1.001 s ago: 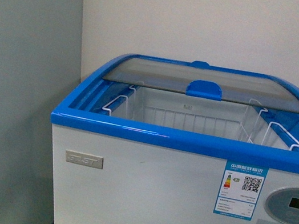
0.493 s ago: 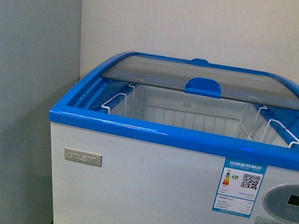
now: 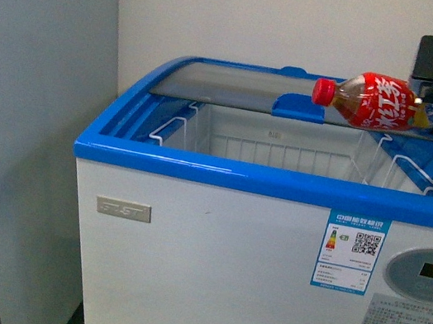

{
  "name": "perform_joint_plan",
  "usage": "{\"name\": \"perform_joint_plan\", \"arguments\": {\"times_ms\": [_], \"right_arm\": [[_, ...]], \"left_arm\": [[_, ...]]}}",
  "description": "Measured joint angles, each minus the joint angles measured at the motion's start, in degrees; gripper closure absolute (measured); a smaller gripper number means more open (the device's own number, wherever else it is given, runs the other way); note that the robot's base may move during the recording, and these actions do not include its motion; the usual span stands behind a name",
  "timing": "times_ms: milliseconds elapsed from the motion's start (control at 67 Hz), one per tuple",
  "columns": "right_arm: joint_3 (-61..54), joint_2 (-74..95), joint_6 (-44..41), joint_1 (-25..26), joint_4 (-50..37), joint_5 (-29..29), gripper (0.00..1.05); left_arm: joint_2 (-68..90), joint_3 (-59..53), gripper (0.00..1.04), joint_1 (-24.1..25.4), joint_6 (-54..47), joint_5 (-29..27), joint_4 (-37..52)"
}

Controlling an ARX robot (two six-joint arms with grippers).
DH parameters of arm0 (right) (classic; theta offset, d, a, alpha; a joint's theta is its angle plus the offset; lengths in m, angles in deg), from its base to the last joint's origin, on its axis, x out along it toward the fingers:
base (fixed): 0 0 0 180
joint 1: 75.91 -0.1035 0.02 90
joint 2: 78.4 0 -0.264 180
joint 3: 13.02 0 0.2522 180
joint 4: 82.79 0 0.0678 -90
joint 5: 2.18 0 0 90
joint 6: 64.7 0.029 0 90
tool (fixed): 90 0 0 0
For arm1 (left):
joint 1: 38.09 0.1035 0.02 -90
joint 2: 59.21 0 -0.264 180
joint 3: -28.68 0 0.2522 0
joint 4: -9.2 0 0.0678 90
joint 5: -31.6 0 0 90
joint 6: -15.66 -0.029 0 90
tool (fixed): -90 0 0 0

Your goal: Put drink in fridge

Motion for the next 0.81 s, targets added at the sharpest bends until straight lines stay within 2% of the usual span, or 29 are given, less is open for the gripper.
{"name": "perform_joint_plan", "arguments": {"times_ms": [388,806], "right_arm": [[5.42,9.94,3.74,-3.06,-3.02,3.52,0.67],[9.75,14.62,3.72,-2.93,-6.78,6.19,0.67]], "left_arm": [[-6.84,-1.18,1.02,0.0,-0.04,0.02,-5.29],[-12.37,-1.18,1.02,0.0,-0.04,0.0,-10.73]]}}
